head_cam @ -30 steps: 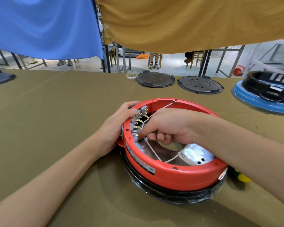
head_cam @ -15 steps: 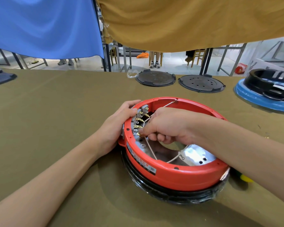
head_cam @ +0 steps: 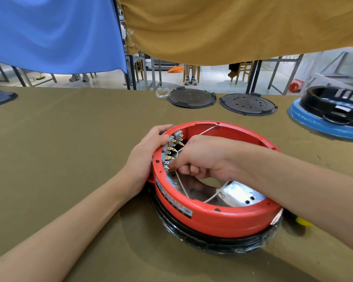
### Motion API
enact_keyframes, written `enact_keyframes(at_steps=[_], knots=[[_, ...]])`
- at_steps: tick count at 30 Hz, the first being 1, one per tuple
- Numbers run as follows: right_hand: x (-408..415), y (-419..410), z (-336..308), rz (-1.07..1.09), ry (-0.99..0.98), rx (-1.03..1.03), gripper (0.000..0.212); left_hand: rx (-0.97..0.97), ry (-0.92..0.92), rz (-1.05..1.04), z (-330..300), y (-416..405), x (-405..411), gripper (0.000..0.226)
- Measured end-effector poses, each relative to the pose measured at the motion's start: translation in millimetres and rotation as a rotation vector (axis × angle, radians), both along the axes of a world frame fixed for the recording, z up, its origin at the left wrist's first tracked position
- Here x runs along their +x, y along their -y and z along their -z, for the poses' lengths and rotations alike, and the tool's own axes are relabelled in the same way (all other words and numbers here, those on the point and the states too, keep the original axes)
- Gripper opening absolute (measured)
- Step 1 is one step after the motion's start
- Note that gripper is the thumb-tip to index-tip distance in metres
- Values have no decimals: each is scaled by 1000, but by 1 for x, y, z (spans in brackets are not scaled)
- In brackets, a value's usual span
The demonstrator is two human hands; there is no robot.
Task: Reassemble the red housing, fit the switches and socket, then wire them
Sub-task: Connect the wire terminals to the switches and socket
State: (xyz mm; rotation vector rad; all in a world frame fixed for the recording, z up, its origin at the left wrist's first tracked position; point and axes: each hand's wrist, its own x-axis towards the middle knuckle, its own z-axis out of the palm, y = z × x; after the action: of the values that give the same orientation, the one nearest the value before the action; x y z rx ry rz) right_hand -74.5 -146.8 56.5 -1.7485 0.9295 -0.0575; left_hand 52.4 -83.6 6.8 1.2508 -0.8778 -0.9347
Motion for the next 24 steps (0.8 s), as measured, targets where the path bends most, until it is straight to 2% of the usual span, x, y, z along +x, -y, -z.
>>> enact_keyframes(at_steps=[4,8,12,24], knots=[[0,-1,-2,-24,-12,-13,32,-13,25,11,0,0,1,44],[-6,2,-11,-91,-89,-41,18,-7,87,63,1,-2,2,40],[-16,6,-19,-169,-162,-22,22,-1,126,85,0,-3,1,41],[-16,1,-1,-45,8,5,30,15,89,72,1,-1,-2,44]])
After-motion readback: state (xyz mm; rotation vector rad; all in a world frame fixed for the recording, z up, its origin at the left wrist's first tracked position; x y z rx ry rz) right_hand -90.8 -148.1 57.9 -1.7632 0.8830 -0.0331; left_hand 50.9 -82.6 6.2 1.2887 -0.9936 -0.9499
